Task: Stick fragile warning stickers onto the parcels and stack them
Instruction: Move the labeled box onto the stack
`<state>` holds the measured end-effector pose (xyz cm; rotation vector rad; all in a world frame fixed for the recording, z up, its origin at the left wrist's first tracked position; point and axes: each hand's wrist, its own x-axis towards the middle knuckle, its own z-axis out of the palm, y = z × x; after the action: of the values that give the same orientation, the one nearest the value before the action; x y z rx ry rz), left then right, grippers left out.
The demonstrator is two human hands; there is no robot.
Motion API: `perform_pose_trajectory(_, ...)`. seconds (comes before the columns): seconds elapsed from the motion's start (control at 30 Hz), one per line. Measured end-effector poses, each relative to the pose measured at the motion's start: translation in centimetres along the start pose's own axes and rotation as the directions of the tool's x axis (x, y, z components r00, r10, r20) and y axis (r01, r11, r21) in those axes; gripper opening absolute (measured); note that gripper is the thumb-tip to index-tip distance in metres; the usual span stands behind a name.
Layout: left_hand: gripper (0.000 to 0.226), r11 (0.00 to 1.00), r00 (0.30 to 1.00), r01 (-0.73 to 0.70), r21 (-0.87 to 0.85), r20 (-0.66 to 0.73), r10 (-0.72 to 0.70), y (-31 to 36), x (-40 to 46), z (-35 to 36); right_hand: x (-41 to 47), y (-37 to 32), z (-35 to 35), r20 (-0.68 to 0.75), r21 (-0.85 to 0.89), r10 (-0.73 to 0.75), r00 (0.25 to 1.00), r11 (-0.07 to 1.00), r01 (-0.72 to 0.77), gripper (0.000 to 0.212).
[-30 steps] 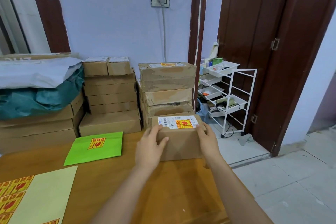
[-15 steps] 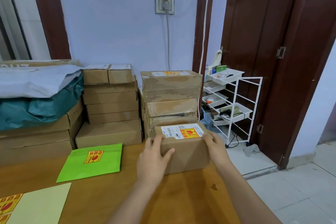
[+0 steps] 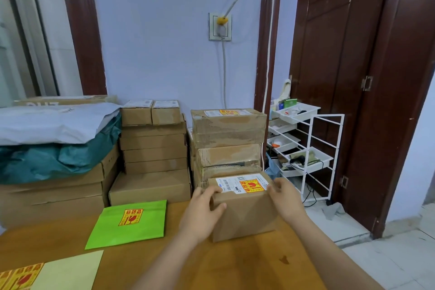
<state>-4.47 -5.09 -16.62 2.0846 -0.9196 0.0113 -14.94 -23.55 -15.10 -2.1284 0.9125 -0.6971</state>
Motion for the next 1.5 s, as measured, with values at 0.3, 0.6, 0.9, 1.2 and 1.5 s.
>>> perform_pose_trajectory(0.3,0.02,0.994,0.999,-0.027,0.109,-0.031,0.031,0.5,-0.3,-5.2,-3.5,-5.4,0.6,0.015,-0.318,-0.446,0.895,0.846,0.427,0.018)
perform_pose_trajectory(0.6,0.014,0.988,0.976,0.038,0.149,-0.217,-0.005,-1.0,-1.6,-13.4,-5.8,-13.1,3.9,0.211,-0.086,-0.446,0.87,0.878,0.471,0.014)
perform_pose_trajectory(0.9,0.013,0.986,0.946,0.064,0.155,-0.323,-0.01,-2.8,0.5,-18.1,-3.4,-17.8,7.1,0.15,0.122,-0.408,0.9,0.912,0.393,0.014)
perform_pose_trajectory(1.2,0.024,0.977,0.959,0.07,0.201,-0.283,-0.01,-1.7,4.7,-19.7,0.0,-22.0,7.9,0.154,0.145,-0.415,0.897,0.907,0.395,0.014)
perform_pose_trajectory(1.5,0.017,0.974,0.948,0.077,0.213,-0.317,-0.005,1.6,10.8,-22.4,4.0,-26.6,7.7,0.127,0.172,-0.4,0.908,0.91,0.377,0.014)
